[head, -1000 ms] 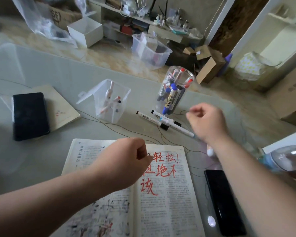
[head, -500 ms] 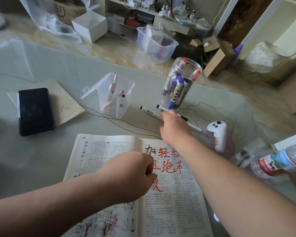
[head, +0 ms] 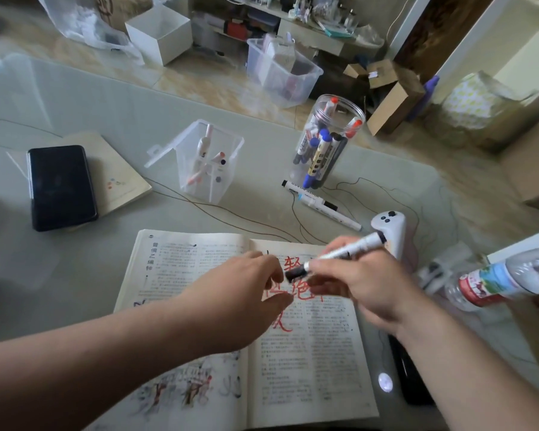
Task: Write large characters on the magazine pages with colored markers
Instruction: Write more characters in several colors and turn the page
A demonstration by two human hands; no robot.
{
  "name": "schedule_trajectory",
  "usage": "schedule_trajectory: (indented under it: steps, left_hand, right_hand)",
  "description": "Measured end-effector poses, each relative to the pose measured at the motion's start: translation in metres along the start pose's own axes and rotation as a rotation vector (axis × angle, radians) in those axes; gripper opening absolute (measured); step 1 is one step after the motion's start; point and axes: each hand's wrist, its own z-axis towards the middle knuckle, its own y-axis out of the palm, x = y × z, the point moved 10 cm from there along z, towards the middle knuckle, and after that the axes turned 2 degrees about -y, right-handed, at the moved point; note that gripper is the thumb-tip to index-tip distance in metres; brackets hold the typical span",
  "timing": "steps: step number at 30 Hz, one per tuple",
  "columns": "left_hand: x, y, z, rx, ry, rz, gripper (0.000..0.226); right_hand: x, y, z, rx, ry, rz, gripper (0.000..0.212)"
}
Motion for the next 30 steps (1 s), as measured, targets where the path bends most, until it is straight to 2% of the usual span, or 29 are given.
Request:
schedule_trajectory:
  steps: [3,6,10,13,17,21,24,27,30]
  left_hand:
    - [0.014,0.007,-0.008,-0.050,0.059,-0.076,0.038]
    - [0.033,0.023,-0.018,-0.158,0.119,-0.159,0.012]
    - [0.031,0.038,-0.029,-0.277,0.062,-0.239,0.020]
    - [0.027,0.045,-0.036,-0.329,0.012,-0.264,0.030]
    - [0.030,0.048,-0.038,-0.297,-0.027,-0.327,0.032]
    - [0.037,0.051,-0.038,-0.294,-0.044,-0.422,0.028]
    - [0.040,0.058,-0.039,-0.345,-0.024,-0.460,0.042]
    - [0.032,0.062,-0.039,-0.420,-0.060,-0.308,0.053]
    - [0.014,0.047,-0.026,-0.296,-0.025,0.233,0.069]
  right_hand:
    - [0.011,0.009,-0.042,-0.112,-0.048,-0.084,0.017]
    - [0.016,0.018,-0.062,-0.160,-0.095,0.073,0.010]
    - [0.019,0.021,-0.070,-0.133,-0.188,0.117,0.011]
    - [0.026,0.021,-0.073,-0.127,-0.187,0.181,0.004]
    - [0.033,0.023,-0.074,-0.188,-0.133,0.318,0.002]
    - [0.036,0.021,-0.077,-0.228,-0.174,0.355,0.011]
    - [0.040,0.020,-0.080,-0.256,-0.204,0.299,0.020]
    - [0.037,0.003,-0.074,-0.173,-0.239,0.259,0.019]
    - [0.039,-0.040,-0.056,0.091,-0.266,0.256,0.009]
